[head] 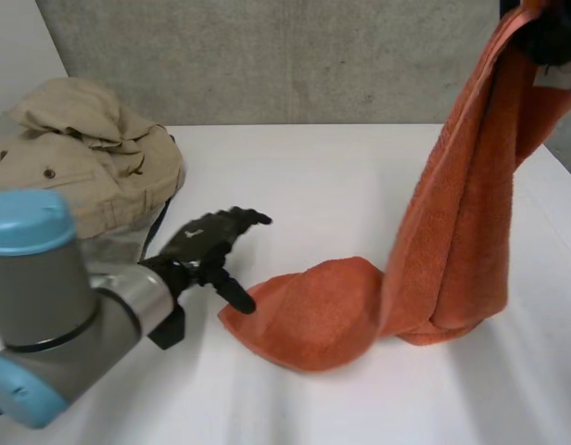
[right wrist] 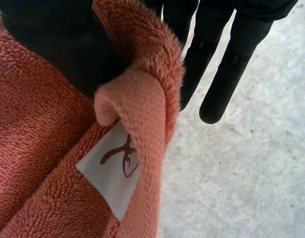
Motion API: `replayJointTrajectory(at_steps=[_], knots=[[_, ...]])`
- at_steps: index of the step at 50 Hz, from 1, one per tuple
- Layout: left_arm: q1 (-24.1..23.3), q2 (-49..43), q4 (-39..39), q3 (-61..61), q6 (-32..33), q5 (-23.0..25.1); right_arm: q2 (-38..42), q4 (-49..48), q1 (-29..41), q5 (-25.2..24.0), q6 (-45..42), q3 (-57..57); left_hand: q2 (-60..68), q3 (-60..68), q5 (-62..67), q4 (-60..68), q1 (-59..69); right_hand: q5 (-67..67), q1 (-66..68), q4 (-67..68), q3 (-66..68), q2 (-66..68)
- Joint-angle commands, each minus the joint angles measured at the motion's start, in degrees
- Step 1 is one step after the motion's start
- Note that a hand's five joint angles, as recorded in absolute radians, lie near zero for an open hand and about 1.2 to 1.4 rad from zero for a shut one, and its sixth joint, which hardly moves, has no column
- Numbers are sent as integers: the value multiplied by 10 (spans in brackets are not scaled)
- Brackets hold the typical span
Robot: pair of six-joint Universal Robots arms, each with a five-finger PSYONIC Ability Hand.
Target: Fold the laundry.
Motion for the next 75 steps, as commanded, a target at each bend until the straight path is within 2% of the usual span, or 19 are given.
replayJointTrajectory(at_steps=[1,8,12,17,23,32,46,53,54,57,58,59,65,71,75], knots=[[0,55,8,-101,40,0,54,-19,-1,8,0,-19,14,11,3,14,0,125,163,114,117,126],[-5,4,43,-141,169,-6,127,-27,-5,49,-7,-55,15,12,5,15,1,125,163,114,117,126],[-17,-35,47,-128,201,-6,161,-41,-8,77,-17,-73,20,18,10,20,6,125,163,114,117,126],[-18,-64,47,-99,200,-7,188,-70,-43,96,-25,-79,25,23,15,26,11,125,163,114,117,126],[-31,-85,53,-64,197,-9,208,-77,-77,96,-22,-80,35,33,25,36,21,125,163,114,117,126],[-65,-143,51,8,197,-55,220,-89,-102,96,-24,-80,77,75,67,78,63,125,163,114,117,126],[-93,-186,46,67,198,-79,271,-93,-153,99,-24,-117,104,102,94,105,90,125,163,114,117,126],[-97,-195,52,92,198,-79,284,-93,-159,99,-22,-123,308,305,298,308,294,125,163,114,117,126],[-98,-202,52,104,197,-79,284,-93,-159,99,-22,-124,416,413,406,416,402,125,163,114,117,126],[-104,-210,52,122,197,-87,284,-93,-162,99,-22,-125,546,544,536,547,532,125,163,114,117,126],[-106,-210,53,135,197,-98,282,-93,-165,99,-22,-126,647,644,637,647,633,125,163,114,117,126],[-106,-210,52,140,197,-105,282,-93,-167,99,-22,-129,679,676,669,679,665,125,163,114,117,126],[-106,-185,54,164,195,-158,270,-86,-181,97,-28,-137,679,677,669,680,665,125,163,114,117,126],[-90,-73,51,158,195,-166,238,-33,-182,81,-82,-130,679,677,669,680,665,125,163,114,117,126],[-46,25,46,143,197,-164,179,29,-190,48,-170,-129,679,677,669,680,665,125,163,114,117,126]])
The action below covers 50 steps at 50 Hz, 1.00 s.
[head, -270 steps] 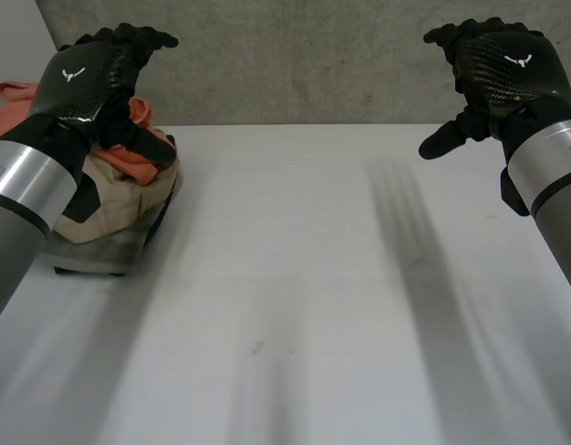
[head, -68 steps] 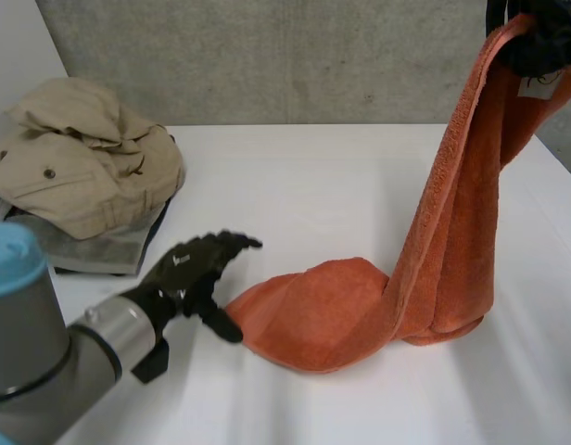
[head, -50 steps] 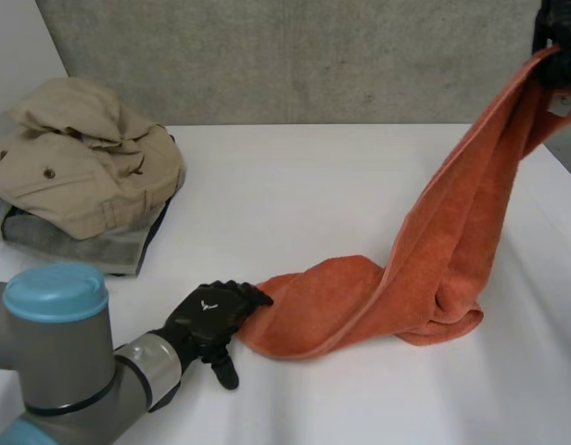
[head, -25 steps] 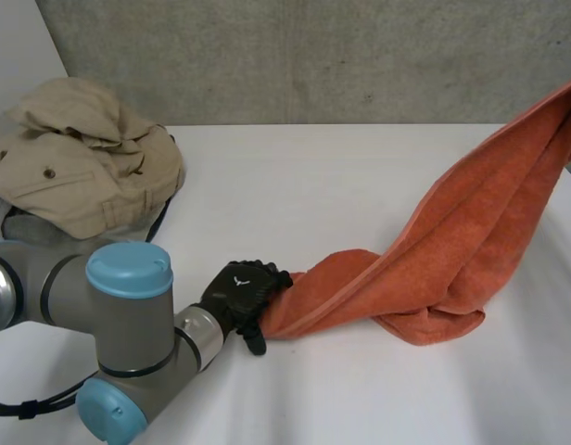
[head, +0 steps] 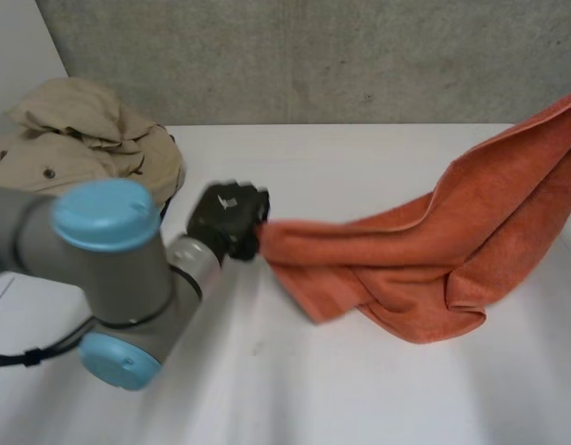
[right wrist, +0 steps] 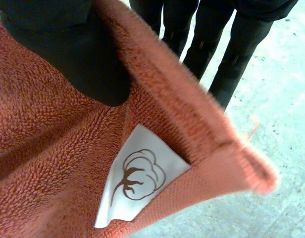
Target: Fold the laundry.
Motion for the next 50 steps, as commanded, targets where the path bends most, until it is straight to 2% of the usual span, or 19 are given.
replayJointTrajectory(at_steps=[1,5,7,11,14,18,25,26,29,32,33,36,37,39,42,44,50], knots=[[62,165,-6,-23,2,2,-97,107,-16,-49,-150,2,118,120,135,114,155,125,163,114,117,126],[105,251,-6,-24,2,18,-150,164,-38,-54,-230,-9,118,120,135,114,155,125,163,114,117,126],[124,284,-11,-20,4,45,-163,186,-43,-54,-248,-15,118,120,135,114,155,125,163,114,117,126],[143,304,-33,-13,5,96,-173,252,-46,-64,-268,-16,118,120,135,114,155,125,163,114,117,126],[157,302,-52,-7,5,113,-162,294,-45,-70,-279,0,118,120,135,114,155,125,163,114,117,126],[174,251,-79,2,7,118,-112,309,-27,-67,-307,21,118,120,135,114,155,125,163,114,117,126],[174,65,-86,92,54,112,-8,288,16,-31,-331,3,118,120,135,114,155,125,163,114,117,126],[174,17,-87,139,75,109,9,278,19,-23,-330,-5,118,120,135,114,155,125,163,114,117,126],[167,-52,-86,229,110,98,71,211,37,13,-317,-53,118,120,135,114,155,125,163,114,117,126],[163,-114,-75,344,139,79,112,102,57,53,-281,-111,118,120,135,114,155,125,163,114,117,126],[161,-142,-54,409,142,73,119,67,62,61,-272,-124,118,120,135,114,155,125,163,114,117,126],[161,-167,2,477,141,65,129,-84,75,83,-229,-149,118,120,135,114,155,125,163,114,117,126],[160,-175,50,505,136,58,128,-121,75,86,-221,-149,118,120,135,114,155,125,163,114,117,126],[160,-175,99,510,126,44,125,-223,79,93,-201,-148,118,120,135,114,155,125,163,114,117,126],[162,-175,175,510,105,11,123,-297,84,96,-190,-148,118,120,135,114,155,125,163,114,117,126],[163,-175,194,508,97,0,123,-306,90,93,-188,-148,118,120,135,114,155,125,163,114,117,126],[160,-170,172,439,90,-5,132,-296,100,77,-182,-117,118,120,135,114,155,125,163,114,117,126]])
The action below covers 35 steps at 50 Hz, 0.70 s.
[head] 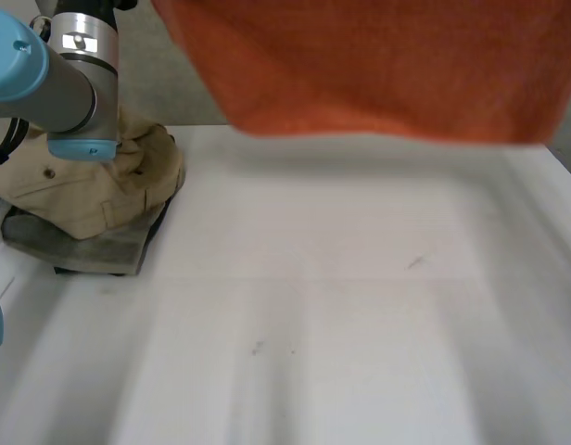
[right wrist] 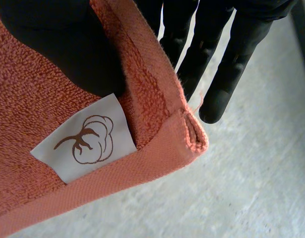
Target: Fold the laundry.
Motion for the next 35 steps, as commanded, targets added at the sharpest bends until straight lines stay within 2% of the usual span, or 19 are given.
replayJointTrajectory(at_steps=[1,12,16,21,23,25,29,30,32,35], knots=[[-1,13,5,-90,-18,-14,3,-4,11,-23,8,46,114,116,129,111,154,123,163,112,116,123],[-13,40,-8,-295,-5,-10,59,114,8,-75,8,141,114,116,129,111,154,123,163,112,116,123],[-26,39,-42,-361,21,-8,87,160,7,-85,2,164,114,116,129,111,154,123,163,112,116,123],[-32,50,-145,-446,83,-12,94,230,5,-88,-11,196,114,116,129,111,154,123,163,112,116,123],[-32,65,-184,-472,101,-15,86,281,5,-88,-33,222,114,116,129,111,154,123,163,112,116,123],[-31,119,-244,-520,121,-20,75,325,5,-88,-57,245,114,116,129,111,154,123,163,112,116,123],[-31,214,-341,-617,150,-20,6,440,-4,-85,-131,313,114,116,129,111,154,123,163,112,116,123],[-32,235,-358,-636,158,-18,-33,472,-21,-85,-171,348,114,116,129,111,154,123,163,112,116,123],[-31,299,-404,-686,192,-13,-68,497,-45,-88,-216,379,114,116,129,111,154,123,163,112,116,123],[-28,345,-429,-719,238,-5,-112,509,-84,-91,-298,416,114,116,129,111,154,123,163,112,116,123]])
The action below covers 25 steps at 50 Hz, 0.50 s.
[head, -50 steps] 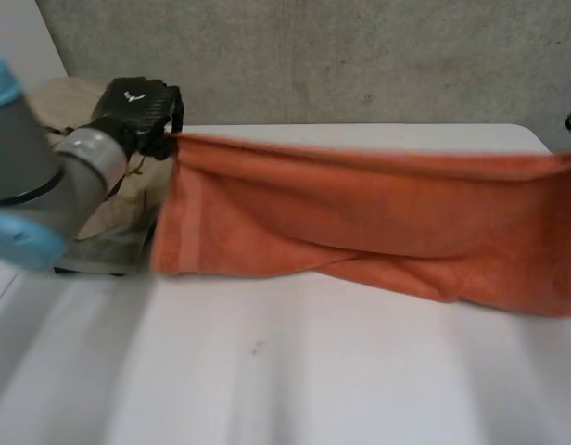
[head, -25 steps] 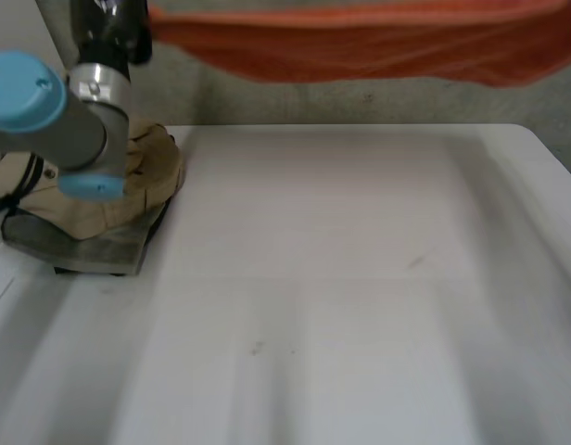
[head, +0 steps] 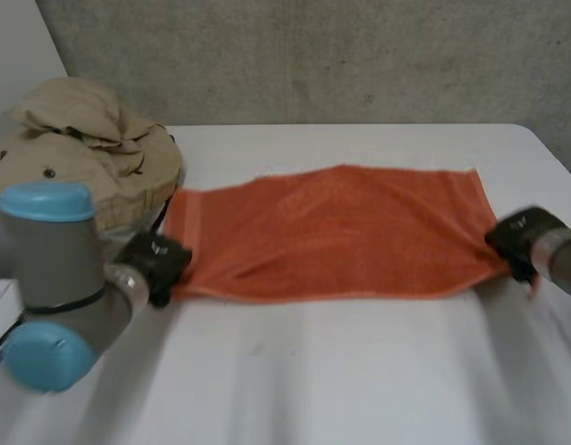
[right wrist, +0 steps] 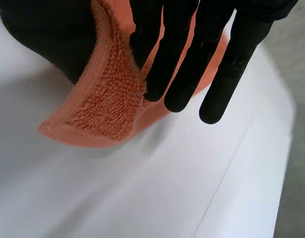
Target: Fold the laundry.
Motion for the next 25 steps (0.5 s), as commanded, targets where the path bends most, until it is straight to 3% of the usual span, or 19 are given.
replayJointTrajectory(at_steps=[1,6,15,25], knots=[[6,157,-99,-124,120,20,-123,81,-79,-3,-177,105,113,115,129,111,154,119,163,112,116,123],[7,134,-55,-103,164,34,-114,33,-64,-3,-136,98,113,115,129,111,154,119,163,112,116,123],[3,-10,83,39,100,28,5,-120,-15,3,-20,6,113,115,129,111,154,119,163,112,116,123],[-22,-159,70,230,77,-56,116,-271,12,3,-6,-109,113,115,129,111,154,119,163,112,116,123]])
